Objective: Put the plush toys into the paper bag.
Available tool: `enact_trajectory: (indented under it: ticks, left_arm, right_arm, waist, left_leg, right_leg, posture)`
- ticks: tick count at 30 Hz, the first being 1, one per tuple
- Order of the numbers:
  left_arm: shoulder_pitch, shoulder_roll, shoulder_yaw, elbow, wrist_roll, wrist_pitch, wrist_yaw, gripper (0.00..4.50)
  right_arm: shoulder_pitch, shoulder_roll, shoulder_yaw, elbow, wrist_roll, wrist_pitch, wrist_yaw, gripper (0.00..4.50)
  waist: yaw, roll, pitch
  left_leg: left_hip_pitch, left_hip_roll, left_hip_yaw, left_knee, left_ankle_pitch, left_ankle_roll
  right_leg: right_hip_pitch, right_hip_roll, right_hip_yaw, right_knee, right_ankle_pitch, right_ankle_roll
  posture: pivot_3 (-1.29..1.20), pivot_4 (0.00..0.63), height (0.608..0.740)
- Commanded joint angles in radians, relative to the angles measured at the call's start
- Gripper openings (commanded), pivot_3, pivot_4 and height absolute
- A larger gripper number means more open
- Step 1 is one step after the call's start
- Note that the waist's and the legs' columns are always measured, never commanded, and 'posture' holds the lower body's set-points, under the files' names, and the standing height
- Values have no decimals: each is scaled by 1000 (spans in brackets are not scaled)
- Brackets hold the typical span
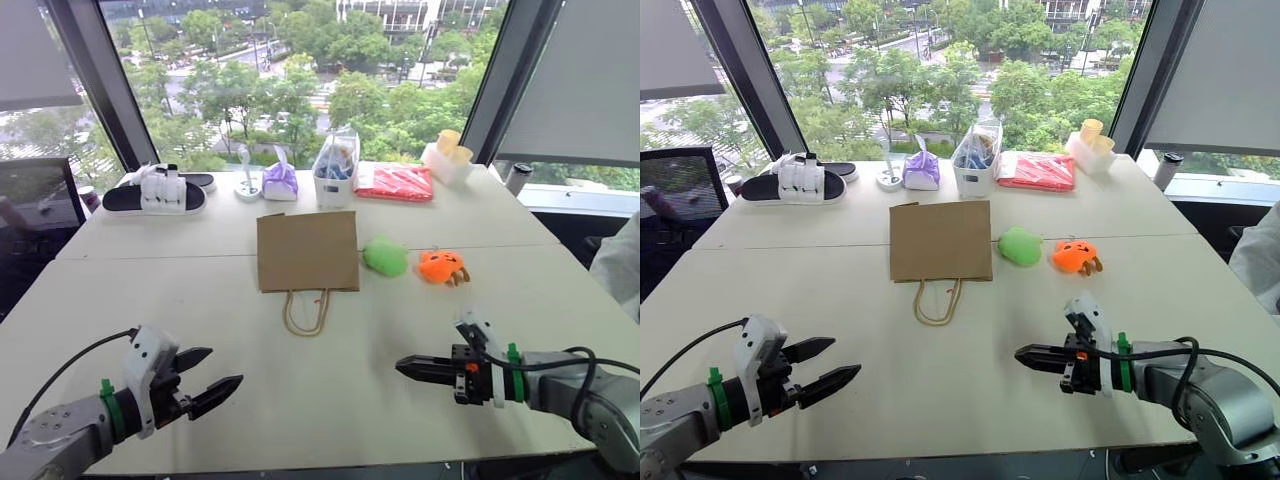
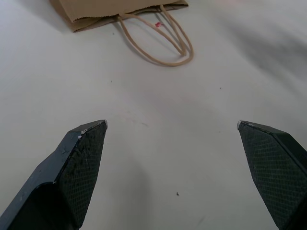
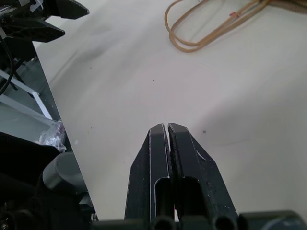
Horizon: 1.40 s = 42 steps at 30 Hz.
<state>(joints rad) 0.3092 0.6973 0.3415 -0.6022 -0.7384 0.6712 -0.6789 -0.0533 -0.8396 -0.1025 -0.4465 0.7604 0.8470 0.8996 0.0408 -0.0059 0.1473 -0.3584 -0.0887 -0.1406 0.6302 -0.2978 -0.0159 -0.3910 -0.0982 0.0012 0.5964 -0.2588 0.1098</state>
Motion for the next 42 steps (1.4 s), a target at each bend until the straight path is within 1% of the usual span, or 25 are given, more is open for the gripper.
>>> enact_trajectory:
  ticks: [1,3,6,12,18,23,27,31,32,34,36,37,40,42]
  left_arm:
    - [-8,-4,27,-30,-24,4,15,4500]
    - [-29,-20,38,-27,-64,20,40,4500]
    - [-32,-2,30,-26,-39,11,29,4500]
    - [-40,1,28,-13,-34,2,24,4500]
    - [-112,15,24,25,-1,4,50,4500]
    - [-153,35,39,52,-25,19,26,4500]
    - [-187,50,23,86,-3,-7,-5,4500]
    - [-224,87,-16,134,55,-55,-67,4500]
    - [-236,96,-31,153,78,-81,-89,4500]
    - [-287,129,-114,228,214,-213,-135,4500]
    - [-406,139,-232,359,368,-393,-187,4500]
    - [-453,138,-274,413,420,-462,-208,4500]
    - [-630,100,-394,636,561,-682,-263,4500]
    - [-781,37,-464,825,627,-806,-292,4500]
  right_arm:
    - [-15,-2,1,-8,3,-3,8,53]
    - [-17,0,2,-8,3,-3,7,53]
    - [-13,4,3,-16,7,0,-1,53]
    - [-2,12,-4,-27,14,3,-17,53]
    - [-15,17,1,-21,11,4,-26,53]
    - [-35,32,-18,-22,21,13,-53,53]
    - [-31,52,-20,-27,12,8,-80,53]
    - [-35,75,-27,-32,18,7,-107,53]
    - [-37,76,-27,-37,20,9,-110,53]
    - [-43,83,-19,-54,26,16,-119,53]
    - [-53,96,8,-80,30,22,-133,53]
    - [-57,102,18,-89,32,25,-139,53]
    - [-72,128,52,-114,22,25,-161,53]
    - [-87,160,83,-129,3,14,-192,53]
  waist:
    - [0,0,0]
    - [-1,0,0]
    - [-1,0,0]
    - [-1,0,0]
    - [0,0,0]
    - [-3,0,0]
    - [-2,0,0]
    - [-1,0,0]
    - [-2,0,0]
    - [-1,0,0]
    - [1,1,0]
    - [3,1,0]
    - [0,0,0]
    - [0,0,0]
  left_leg:
    - [0,0,0,0,0,0]
    - [0,0,0,0,0,0]
    - [0,0,0,0,0,0]
    - [0,0,0,0,0,0]
    - [0,0,0,0,0,0]
    - [0,0,0,0,0,0]
    - [0,0,0,-1,0,0]
    - [0,0,0,0,0,0]
    - [0,0,0,0,0,0]
    - [0,0,0,0,0,0]
    - [0,0,0,0,0,0]
    - [0,0,0,0,0,0]
    - [-1,0,0,0,1,-1]
    - [-1,-1,0,0,1,-1]
  right_leg:
    - [0,0,0,0,0,0]
    - [0,0,0,0,0,0]
    - [0,0,0,0,0,0]
    - [0,0,0,0,0,0]
    - [0,0,0,0,0,0]
    - [-1,0,0,0,0,0]
    - [-1,0,0,0,0,0]
    - [0,0,0,0,0,0]
    - [0,0,0,0,0,0]
    - [0,0,0,0,0,0]
    - [0,0,0,0,0,0]
    - [-1,0,0,0,0,0]
    - [-1,0,-1,0,1,-1]
    - [-2,0,0,0,2,0]
  posture:
    - [0,150,740]
    - [0,150,740]
    - [0,150,740]
    - [0,150,740]
    - [0,150,740]
    - [0,150,740]
    - [0,150,740]
    - [0,150,740]
    - [0,150,740]
    - [0,150,740]
    - [0,150,740]
    - [0,150,740]
    - [0,150,740]
    - [0,150,740]
